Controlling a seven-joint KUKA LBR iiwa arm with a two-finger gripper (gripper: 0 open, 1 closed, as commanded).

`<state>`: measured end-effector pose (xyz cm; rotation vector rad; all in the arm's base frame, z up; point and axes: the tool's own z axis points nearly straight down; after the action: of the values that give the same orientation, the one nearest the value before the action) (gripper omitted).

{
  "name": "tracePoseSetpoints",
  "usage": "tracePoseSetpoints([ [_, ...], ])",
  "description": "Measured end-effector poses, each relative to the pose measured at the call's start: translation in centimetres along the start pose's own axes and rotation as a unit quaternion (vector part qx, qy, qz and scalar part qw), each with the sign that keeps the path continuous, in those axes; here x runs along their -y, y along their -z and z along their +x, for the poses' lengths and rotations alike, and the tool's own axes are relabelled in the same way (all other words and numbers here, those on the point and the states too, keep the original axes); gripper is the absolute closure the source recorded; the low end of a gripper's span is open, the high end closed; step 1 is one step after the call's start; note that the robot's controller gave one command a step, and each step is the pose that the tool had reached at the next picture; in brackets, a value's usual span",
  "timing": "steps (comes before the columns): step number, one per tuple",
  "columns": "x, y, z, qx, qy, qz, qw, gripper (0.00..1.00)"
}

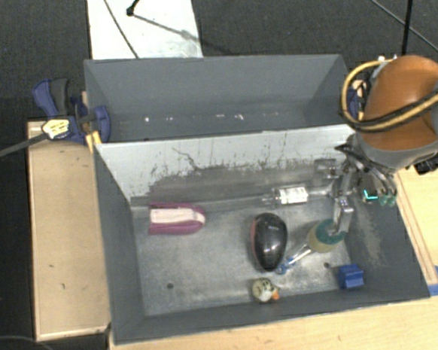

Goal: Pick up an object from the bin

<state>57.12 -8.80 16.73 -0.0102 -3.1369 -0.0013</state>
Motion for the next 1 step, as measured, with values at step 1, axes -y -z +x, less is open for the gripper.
tracePoseSetpoints([
  [1,0.21,-10.06,6.06,-0.0006,0.101,0.0,0.9948,0.0],
])
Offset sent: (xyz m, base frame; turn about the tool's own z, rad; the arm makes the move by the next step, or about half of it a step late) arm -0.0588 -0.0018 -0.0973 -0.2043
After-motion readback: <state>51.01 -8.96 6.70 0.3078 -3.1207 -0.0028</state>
